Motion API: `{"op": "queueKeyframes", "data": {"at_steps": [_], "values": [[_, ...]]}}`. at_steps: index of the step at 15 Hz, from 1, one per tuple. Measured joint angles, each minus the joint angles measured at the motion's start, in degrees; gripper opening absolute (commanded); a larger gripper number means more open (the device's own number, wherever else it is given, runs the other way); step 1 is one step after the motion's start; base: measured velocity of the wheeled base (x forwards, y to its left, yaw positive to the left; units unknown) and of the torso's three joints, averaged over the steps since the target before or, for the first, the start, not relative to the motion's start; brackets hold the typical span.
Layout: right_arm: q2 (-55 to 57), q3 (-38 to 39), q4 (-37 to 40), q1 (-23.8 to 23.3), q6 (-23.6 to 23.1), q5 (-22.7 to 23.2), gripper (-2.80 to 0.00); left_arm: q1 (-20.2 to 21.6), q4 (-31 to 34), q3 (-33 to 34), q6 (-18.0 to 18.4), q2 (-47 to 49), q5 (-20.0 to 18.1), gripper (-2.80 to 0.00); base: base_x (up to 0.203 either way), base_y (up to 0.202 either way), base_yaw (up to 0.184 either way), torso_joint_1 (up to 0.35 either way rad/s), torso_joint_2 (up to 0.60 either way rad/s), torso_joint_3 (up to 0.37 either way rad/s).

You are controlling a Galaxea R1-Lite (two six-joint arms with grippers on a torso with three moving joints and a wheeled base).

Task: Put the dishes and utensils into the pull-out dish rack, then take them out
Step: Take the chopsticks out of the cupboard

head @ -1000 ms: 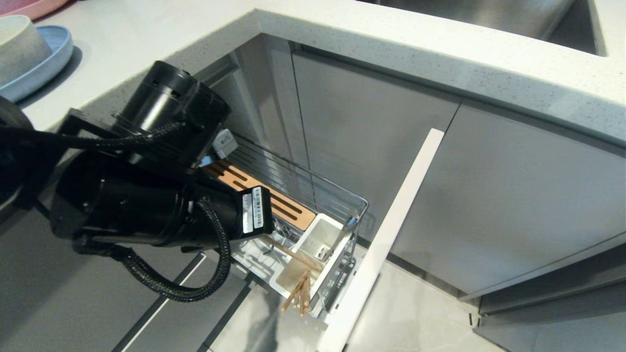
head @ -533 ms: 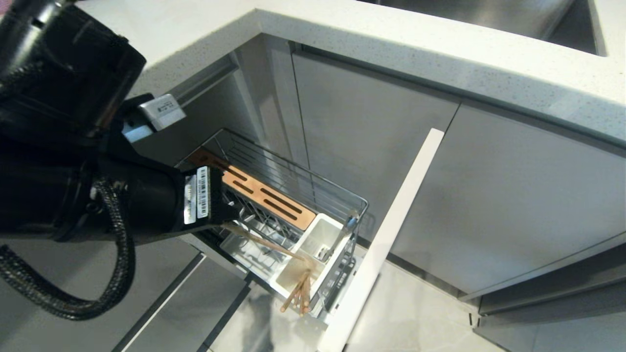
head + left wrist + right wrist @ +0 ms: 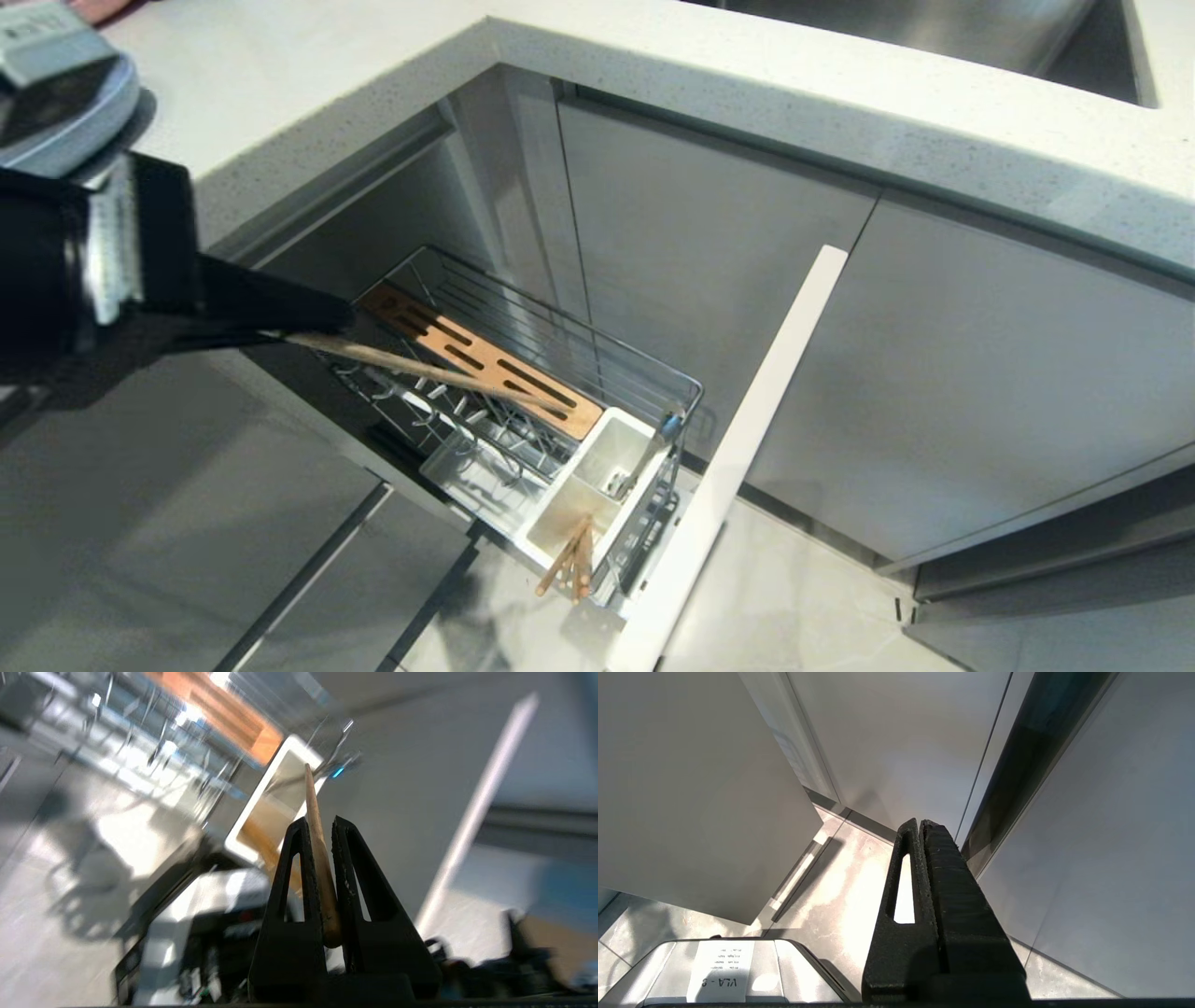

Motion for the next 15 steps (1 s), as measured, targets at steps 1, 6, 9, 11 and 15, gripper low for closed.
{"op": "queueKeyframes", "data": {"at_steps": [1,6,9,11,15], "values": [[0.0,0.0,0.0,0.0,0.0,0.0,-2.8,0.0,-0.9,-0.8,-0.1,-1.4,0.1,-2.8,0.0,0.0,0.0,0.0,0.0,0.0],[0.0,0.0,0.0,0.0,0.0,0.0,-2.8,4.3,-15.5,-1.3,0.0,-9.3,0.8,-2.8,0.0,0.0,0.0,0.0,0.0,0.0],[0.0,0.0,0.0,0.0,0.0,0.0,-2.8,12.1,-24.5,-0.2,1.0,-12.9,0.7,-2.8,0.0,0.0,0.0,0.0,0.0,0.0],[0.0,0.0,0.0,0.0,0.0,0.0,-2.8,19.9,-27.9,0.0,2.3,-14.3,0.6,-2.8,0.0,0.0,0.0,0.0,0.0,0.0],[0.0,0.0,0.0,0.0,0.0,0.0,-2.8,37.0,-34.5,0.1,5.0,-15.9,0.6,-2.8,0.0,0.0,0.0,0.0,0.0,0.0]]}}
